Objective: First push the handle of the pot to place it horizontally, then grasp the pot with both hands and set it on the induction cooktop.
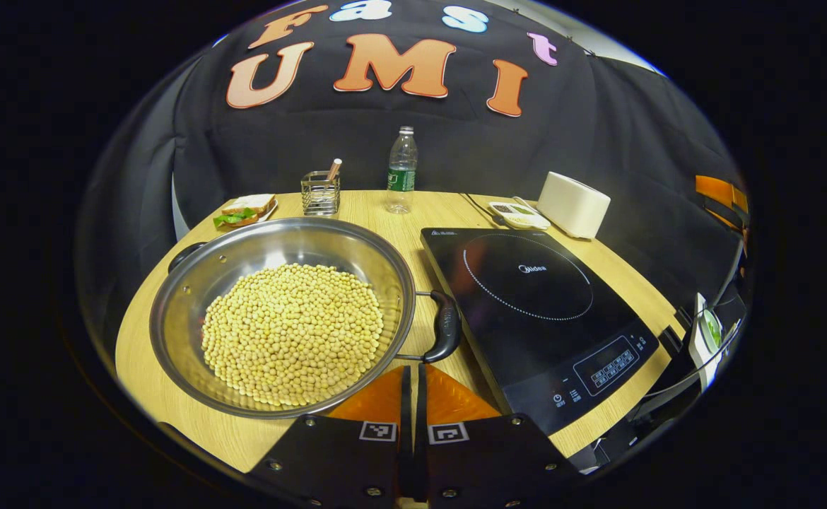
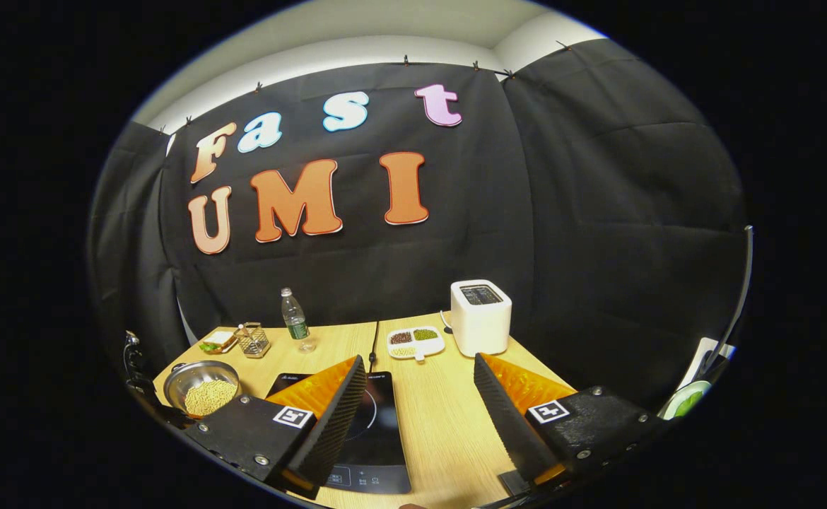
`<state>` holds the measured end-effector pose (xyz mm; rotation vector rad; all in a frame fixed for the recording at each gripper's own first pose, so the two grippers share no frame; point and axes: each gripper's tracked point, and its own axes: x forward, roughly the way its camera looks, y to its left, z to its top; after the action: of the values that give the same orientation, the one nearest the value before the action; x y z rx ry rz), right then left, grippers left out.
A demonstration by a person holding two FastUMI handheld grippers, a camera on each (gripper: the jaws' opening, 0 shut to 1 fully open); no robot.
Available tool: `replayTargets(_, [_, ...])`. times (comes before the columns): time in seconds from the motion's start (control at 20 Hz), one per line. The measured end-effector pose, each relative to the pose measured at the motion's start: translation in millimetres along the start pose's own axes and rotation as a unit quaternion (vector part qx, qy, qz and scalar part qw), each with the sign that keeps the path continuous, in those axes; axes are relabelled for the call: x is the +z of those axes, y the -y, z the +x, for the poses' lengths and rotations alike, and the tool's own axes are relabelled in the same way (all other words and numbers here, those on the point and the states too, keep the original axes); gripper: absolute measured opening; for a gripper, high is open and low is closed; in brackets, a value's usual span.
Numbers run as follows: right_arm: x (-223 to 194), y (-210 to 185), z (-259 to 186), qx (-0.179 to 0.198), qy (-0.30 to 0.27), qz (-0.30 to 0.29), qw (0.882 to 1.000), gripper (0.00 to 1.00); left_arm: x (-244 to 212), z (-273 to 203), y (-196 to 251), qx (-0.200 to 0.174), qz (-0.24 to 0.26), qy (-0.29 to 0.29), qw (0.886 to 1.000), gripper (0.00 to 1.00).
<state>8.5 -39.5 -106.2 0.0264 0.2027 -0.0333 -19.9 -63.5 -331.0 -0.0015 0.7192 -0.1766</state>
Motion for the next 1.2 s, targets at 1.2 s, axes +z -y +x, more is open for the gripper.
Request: replayTargets(1.2, [-11.8,8.0,11.1,-0.022,-0.020,-0.003,1.000,0.95,37.9,60.7,14.2,0.004,0.001,0.009,1.000,0.02])
